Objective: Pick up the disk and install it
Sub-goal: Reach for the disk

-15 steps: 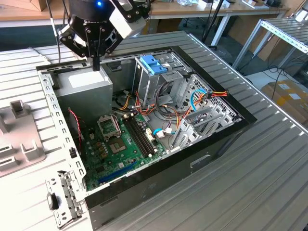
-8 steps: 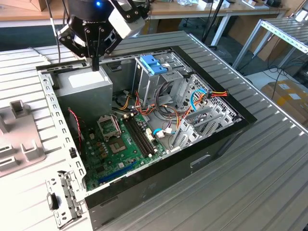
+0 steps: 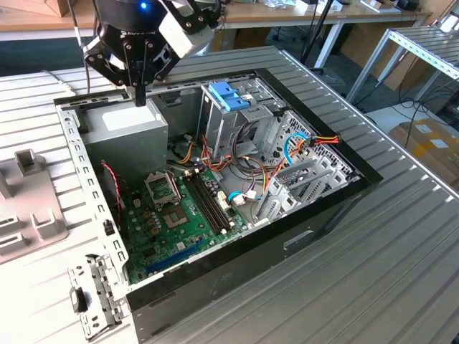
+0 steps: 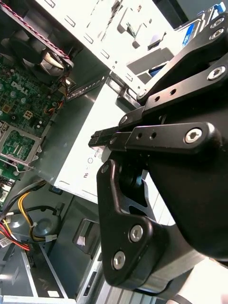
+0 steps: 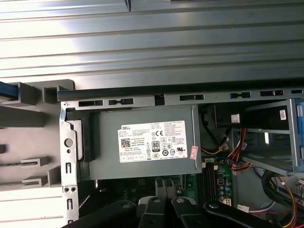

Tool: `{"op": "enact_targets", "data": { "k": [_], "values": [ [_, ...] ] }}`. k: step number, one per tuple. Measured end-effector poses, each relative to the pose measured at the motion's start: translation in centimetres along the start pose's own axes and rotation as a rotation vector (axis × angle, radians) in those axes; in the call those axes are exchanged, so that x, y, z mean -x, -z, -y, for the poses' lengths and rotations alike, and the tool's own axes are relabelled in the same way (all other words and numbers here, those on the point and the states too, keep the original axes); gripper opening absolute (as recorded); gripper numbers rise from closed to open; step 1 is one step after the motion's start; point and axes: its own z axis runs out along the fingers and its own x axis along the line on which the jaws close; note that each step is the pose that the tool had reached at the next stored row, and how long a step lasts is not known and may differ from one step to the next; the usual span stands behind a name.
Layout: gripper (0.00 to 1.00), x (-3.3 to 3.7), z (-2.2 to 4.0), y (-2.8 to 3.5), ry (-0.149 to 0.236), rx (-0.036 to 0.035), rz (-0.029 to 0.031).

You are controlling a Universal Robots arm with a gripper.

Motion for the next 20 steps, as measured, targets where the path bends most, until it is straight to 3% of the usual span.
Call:
{"op": "enact_targets", "data": {
  "k": [20],
  "values": [
    [0.11,-1.62,0.12,0.03,0.0,0.0,0.0]
  ]
}}
